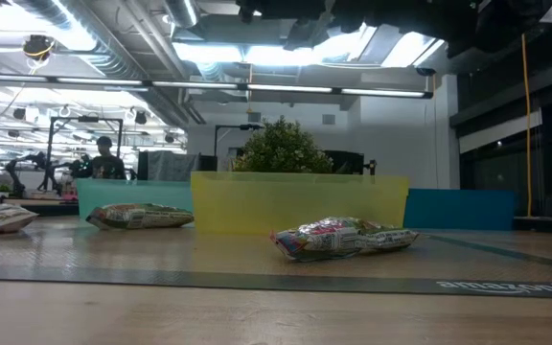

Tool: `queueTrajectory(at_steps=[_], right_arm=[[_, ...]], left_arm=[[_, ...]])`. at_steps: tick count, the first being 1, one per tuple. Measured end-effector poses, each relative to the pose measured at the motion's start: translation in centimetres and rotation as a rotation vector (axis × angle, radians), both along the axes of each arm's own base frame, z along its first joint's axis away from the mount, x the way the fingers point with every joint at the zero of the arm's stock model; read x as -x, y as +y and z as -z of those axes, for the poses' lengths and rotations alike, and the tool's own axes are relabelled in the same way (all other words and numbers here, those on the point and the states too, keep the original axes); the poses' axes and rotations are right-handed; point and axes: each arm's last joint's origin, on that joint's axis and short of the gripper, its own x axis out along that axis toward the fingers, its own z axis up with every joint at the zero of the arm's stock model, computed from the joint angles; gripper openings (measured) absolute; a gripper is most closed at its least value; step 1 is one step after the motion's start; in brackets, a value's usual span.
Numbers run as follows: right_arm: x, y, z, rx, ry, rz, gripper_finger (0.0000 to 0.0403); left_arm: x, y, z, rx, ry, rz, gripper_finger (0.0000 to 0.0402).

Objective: Pick and place Granola Bars by type
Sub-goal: Put the orange granola bar into the green bin

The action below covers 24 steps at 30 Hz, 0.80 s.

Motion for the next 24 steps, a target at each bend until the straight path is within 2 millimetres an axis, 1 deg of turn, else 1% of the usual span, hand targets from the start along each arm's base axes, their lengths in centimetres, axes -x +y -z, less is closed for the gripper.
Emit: queueTrajectory(at_steps=[6,10,13,17,20,24], right_arm=[[0.0,0.0,0.0,0.007,-0.001,0.003,0.0141],[0.0,0.0,0.0,0.021,-0.003,0.002,0.0097],[0.0,0.0,0.1,0.022,-0.001,0.003,0.0086],[0.0,0.0,0.2,0.022,0.006,0.003,0.0091],[0.0,0.0,0.2,0.024,0.009,0.003,0.0090],[0.0,0.0,0.2,0.047,0.006,0.010,0.0082]], left_arm=[[0.0,-0.1,0.1,0.017,0.009,0.033,0.0017],[0.0,-0.2,0.2,0.022,0.018,0.059,0.0017],[0.0,-0.3,0.3,0.036,0.024,0.059,0.0021],[0.2,-0.6,0.6,0.040,0.056,0.040,0.0043],[0.4,-1.1,0.9,0.018,0.091,0.029,0.0074],[1.2,-2.1,0.6,-0.008,0.117,0.044,0.0131]])
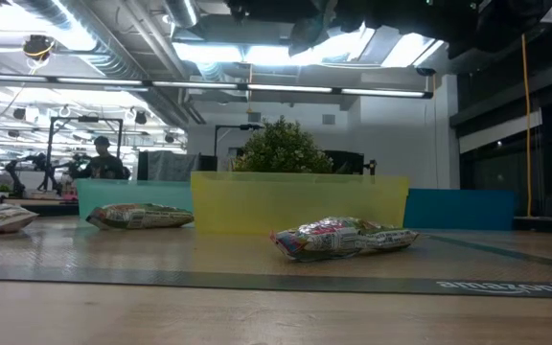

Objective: Pick and place Granola Bars by type
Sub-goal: Put the orange granola bar into the green bin

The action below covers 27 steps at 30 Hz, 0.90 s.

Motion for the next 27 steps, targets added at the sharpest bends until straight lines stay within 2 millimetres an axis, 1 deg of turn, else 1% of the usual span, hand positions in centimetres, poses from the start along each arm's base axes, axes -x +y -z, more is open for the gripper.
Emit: queueTrajectory(at_steps=[6,10,15,20,23,27], right_arm=[[0.1,0.0,0.1,0.000,0.028,0.014,0.0079],[0.9,-0.1,-0.3,-0.007,0.081,0.065,0.0079],[2.7,-0.6,-1.1,-0.029,0.177,0.249,0.0079],[5.1,-1.1,-1.9,-0.090,0.257,0.430,0.0080],[6.5,-1.2,-2.6,-0.128,0.262,0.482,0.0080],[8.1,-1.2,-3.2,-0.173,0.272,0.488,0.0080]], left_arm=[[2.7,-2.4,-1.6,0.016,-0.002,-0.024,0.0216],[4.4,-4.2,-1.6,0.085,0.048,-0.003,0.0245],[5.8,-5.9,0.3,0.178,0.186,-0.031,0.0249],[6.8,-7.3,2.7,0.184,0.316,-0.114,0.0240],[7.0,-8.2,3.9,0.154,0.349,-0.151,0.0235],[6.9,-9.4,5.3,0.113,0.374,-0.160,0.0230]])
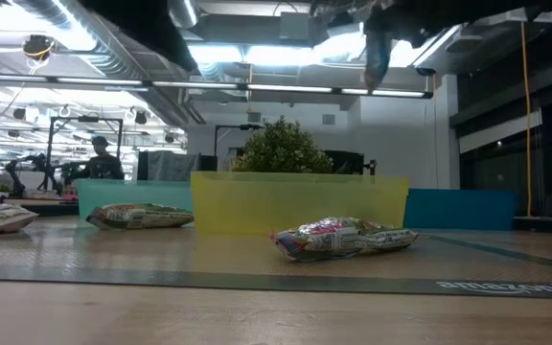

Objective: Pick and place Granola Bars by type
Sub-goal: Put the orange granola bar into the green bin

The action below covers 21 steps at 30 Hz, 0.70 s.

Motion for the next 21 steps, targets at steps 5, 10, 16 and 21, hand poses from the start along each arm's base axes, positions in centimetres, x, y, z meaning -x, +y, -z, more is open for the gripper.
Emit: queueTrajectory(at_steps=[5,10,16,21], right_arm=[[0.88,0.03,-0.09,-0.009,0.024,0.002,0.0080],[1.04,0.01,-0.07,-0.024,0.029,0.012,0.0080],[1.05,0.01,-0.02,-0.013,0.037,0.011,0.0080],[1.05,0.01,-0.02,-0.004,0.039,0.010,0.0080]], left_arm=[[-0.21,-0.52,0.83,-0.011,0.020,0.009,0.0226],[-0.24,-0.53,0.88,-0.011,0.022,0.009,0.0225],[-0.22,-0.52,0.89,-0.017,0.026,0.012,0.0225],[-0.24,-0.30,0.72,-0.128,0.007,0.003,0.0220]])
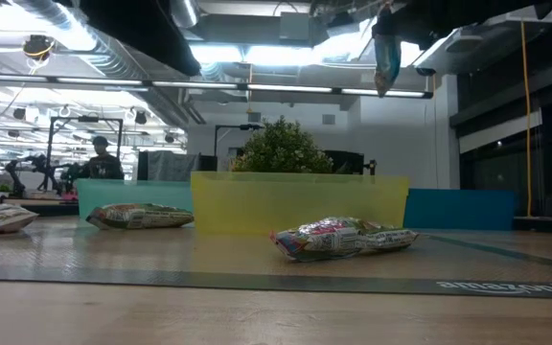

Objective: Pick and place Granola Bars by type
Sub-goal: Put the orange granola bar into the green bin

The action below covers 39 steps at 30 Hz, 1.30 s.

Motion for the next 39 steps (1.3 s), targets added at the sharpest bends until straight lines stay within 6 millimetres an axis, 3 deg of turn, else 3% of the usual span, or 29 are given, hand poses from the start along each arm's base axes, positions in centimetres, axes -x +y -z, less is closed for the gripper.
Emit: queueTrajectory(at_steps=[5,12,20,26,39], right_arm=[[0.0,0.0,0.0,0.033,0.007,-0.005,0.0080],[0.0,0.0,0.0,0.092,0.023,-0.014,0.0080],[0.1,-0.6,0.0,0.147,0.041,0.072,0.0080],[0.3,-1.6,0.0,0.193,0.065,0.185,0.0080],[0.8,-3.8,-0.1,0.241,0.091,0.293,0.0080]], left_arm=[[-0.1,0.7,-0.5,-0.266,-0.034,-0.048,0.0216],[0.2,3.0,-2.7,-0.735,-0.118,-0.298,0.0208],[2.4,6.5,-7.3,-0.680,-0.177,-0.413,0.0192],[5.0,7.7,-9.9,-0.626,-0.217,-0.413,0.0179],[8.6,10.5,-13.1,-0.627,-0.236,-0.494,0.0163]])
